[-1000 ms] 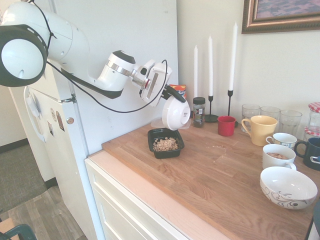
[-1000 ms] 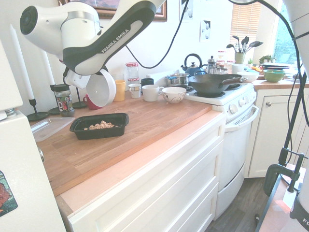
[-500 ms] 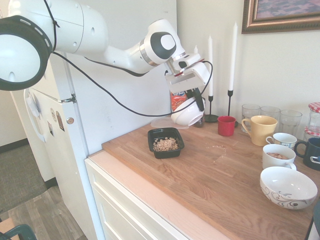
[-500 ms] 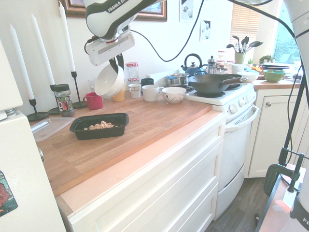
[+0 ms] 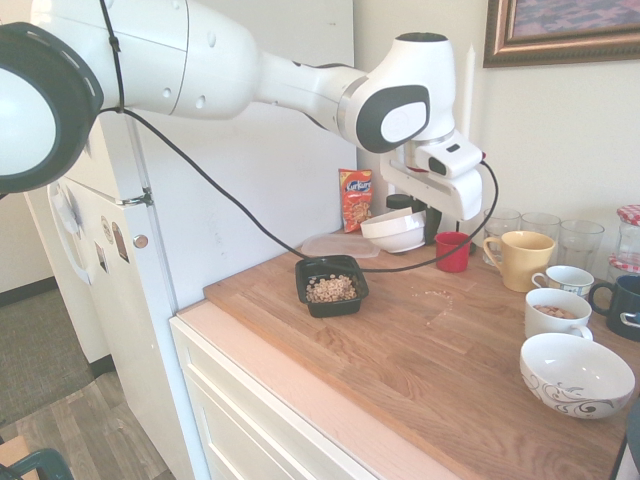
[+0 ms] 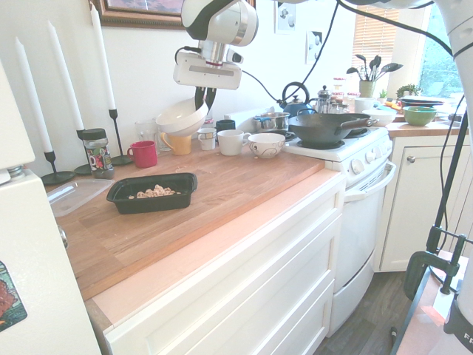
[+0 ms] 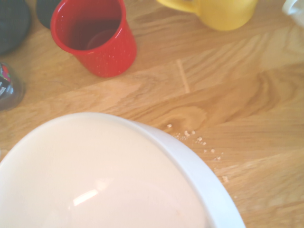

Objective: Put the cereal into the box

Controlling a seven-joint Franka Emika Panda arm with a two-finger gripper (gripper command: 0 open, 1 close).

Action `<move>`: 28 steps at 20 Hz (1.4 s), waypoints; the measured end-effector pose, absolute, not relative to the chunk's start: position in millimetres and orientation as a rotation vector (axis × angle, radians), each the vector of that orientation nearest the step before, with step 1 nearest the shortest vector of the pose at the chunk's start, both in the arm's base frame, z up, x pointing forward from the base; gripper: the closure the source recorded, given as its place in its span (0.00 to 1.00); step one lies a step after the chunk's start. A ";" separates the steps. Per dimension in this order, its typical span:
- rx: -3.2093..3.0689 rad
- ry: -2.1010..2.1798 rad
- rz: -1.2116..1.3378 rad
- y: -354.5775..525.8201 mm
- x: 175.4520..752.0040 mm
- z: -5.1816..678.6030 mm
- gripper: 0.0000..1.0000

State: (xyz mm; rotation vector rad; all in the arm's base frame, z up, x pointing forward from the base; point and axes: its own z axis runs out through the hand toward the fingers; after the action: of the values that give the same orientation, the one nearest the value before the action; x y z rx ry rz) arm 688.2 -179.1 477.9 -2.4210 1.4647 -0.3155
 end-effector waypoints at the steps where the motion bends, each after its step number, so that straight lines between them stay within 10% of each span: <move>1: -2.401 1.468 -0.302 -190.0 684.3 472.7 1.00; 28: -2.249 1.533 -0.161 -286.4 662.2 324.1 1.00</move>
State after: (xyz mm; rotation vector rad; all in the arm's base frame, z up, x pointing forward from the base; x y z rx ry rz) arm 662.2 -286.4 324.1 -2.2492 1.5328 -0.1612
